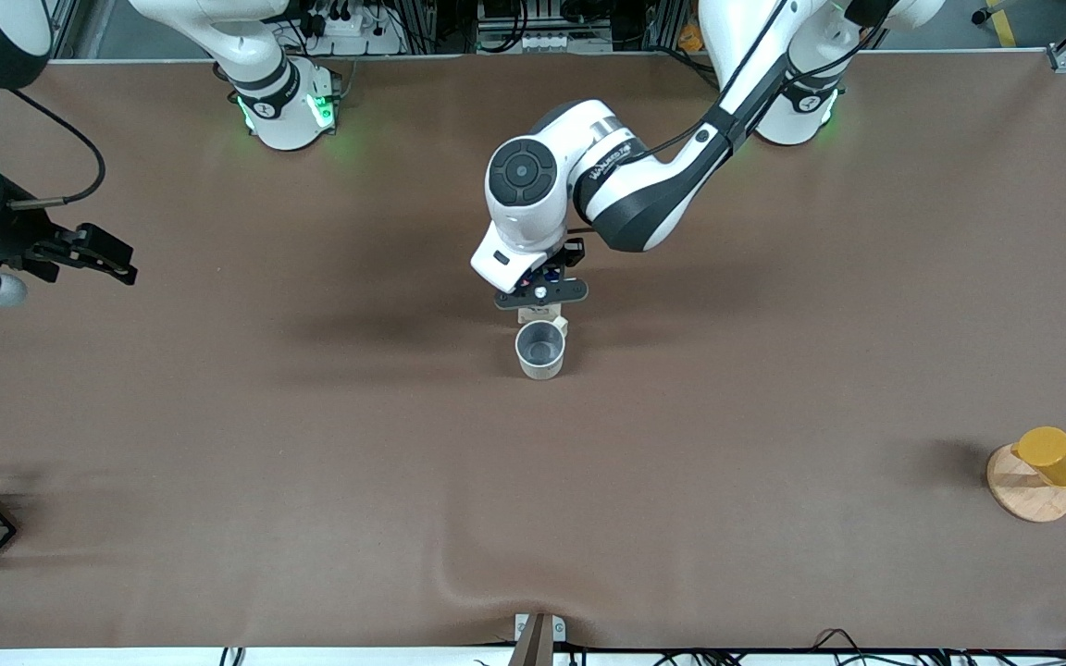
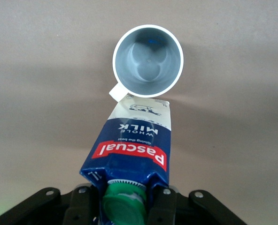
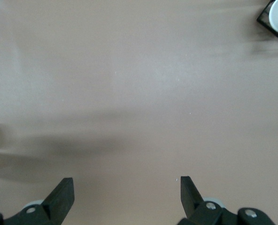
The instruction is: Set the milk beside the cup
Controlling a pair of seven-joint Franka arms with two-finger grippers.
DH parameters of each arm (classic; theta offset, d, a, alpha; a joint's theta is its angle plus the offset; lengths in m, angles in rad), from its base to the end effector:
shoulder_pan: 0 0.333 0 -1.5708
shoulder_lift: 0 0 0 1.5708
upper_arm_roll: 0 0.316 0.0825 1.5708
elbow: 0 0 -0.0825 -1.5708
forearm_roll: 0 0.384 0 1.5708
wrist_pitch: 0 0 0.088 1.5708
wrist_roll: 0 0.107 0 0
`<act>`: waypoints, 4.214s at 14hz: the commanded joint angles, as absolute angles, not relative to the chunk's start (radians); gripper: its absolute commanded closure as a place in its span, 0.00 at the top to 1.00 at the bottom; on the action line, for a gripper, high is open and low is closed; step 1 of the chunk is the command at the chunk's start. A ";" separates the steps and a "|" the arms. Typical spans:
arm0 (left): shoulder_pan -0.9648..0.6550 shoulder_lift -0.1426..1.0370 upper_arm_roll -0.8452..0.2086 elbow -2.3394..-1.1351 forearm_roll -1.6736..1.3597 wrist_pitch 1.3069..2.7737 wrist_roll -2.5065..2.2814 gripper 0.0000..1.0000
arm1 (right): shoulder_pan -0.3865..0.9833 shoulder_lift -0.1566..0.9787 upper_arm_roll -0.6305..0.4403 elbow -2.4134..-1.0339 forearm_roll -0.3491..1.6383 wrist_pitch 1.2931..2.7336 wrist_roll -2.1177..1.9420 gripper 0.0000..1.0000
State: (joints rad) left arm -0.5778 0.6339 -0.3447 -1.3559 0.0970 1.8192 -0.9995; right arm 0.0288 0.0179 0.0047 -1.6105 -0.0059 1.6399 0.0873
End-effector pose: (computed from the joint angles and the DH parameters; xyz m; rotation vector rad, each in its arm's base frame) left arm 0.4708 -0.5266 0.3560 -3.0815 -0.1471 0.2628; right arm 0.5652 0.0183 0.6017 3.1353 -0.0838 0.0186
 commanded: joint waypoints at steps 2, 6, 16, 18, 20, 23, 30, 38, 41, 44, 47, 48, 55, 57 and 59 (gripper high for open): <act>-0.588 0.666 -0.337 -1.331 0.132 1.815 -0.977 0.00 | 0.025 0.025 0.003 -1.586 -0.025 1.634 0.101 1.00; -0.588 0.679 -0.337 -1.331 0.137 1.815 -0.974 0.00 | 0.021 0.025 0.003 -1.585 -0.023 1.634 0.097 1.00; -0.591 0.661 -0.339 -1.328 0.172 1.819 -0.976 1.00 | 0.023 0.023 0.002 -1.585 -0.023 1.626 0.097 1.00; -0.589 0.625 -0.341 -1.328 0.173 1.815 -0.980 1.00 | 0.021 0.023 0.002 -1.585 -0.023 1.631 0.097 1.00; -0.574 0.571 -0.339 -1.330 0.176 1.807 -0.979 1.00 | 0.023 0.023 0.002 -1.585 -0.023 1.631 0.098 1.00; -0.504 0.483 -0.309 -1.330 0.216 1.806 -0.973 1.00 | 0.021 0.025 0.000 -1.585 -0.023 1.631 0.097 1.00; -0.125 0.367 -0.319 -1.345 0.216 1.752 -0.651 1.00 | 0.020 0.025 0.000 -1.585 -0.023 1.624 0.095 1.00; -0.204 0.003 0.121 -1.565 -0.002 1.631 -0.132 1.00 | 0.023 0.025 0.000 -1.585 -0.023 1.621 0.101 1.00; -0.053 -0.028 -0.048 -1.554 0.006 1.551 -0.121 1.00 | 0.023 0.025 0.000 -1.588 -0.023 1.621 0.097 1.00; -0.041 -0.032 -0.090 -1.542 0.012 1.534 -0.143 1.00 | 0.026 0.026 0.000 -1.586 -0.023 1.621 0.106 1.00; -0.058 -0.028 -0.087 -1.525 0.012 1.526 -0.146 1.00 | 0.026 0.026 0.000 -1.586 -0.023 1.620 0.103 1.00; -0.045 -0.025 -0.090 -1.510 0.014 1.513 -0.131 1.00 | 0.025 0.026 0.002 -1.586 -0.023 1.620 0.100 1.00; -0.028 -0.028 -0.092 -1.497 0.012 1.480 0.023 1.00 | 0.025 0.028 0.002 -1.586 -0.021 1.621 0.100 1.00; -0.025 -0.035 -0.084 -1.497 0.003 1.474 0.026 1.00 | 0.028 0.028 0.002 -1.586 -0.023 1.621 0.106 1.00; -0.025 -0.037 -0.081 -1.497 0.003 1.471 0.026 1.00 | 0.029 0.028 0.002 -1.586 -0.023 1.618 0.107 1.00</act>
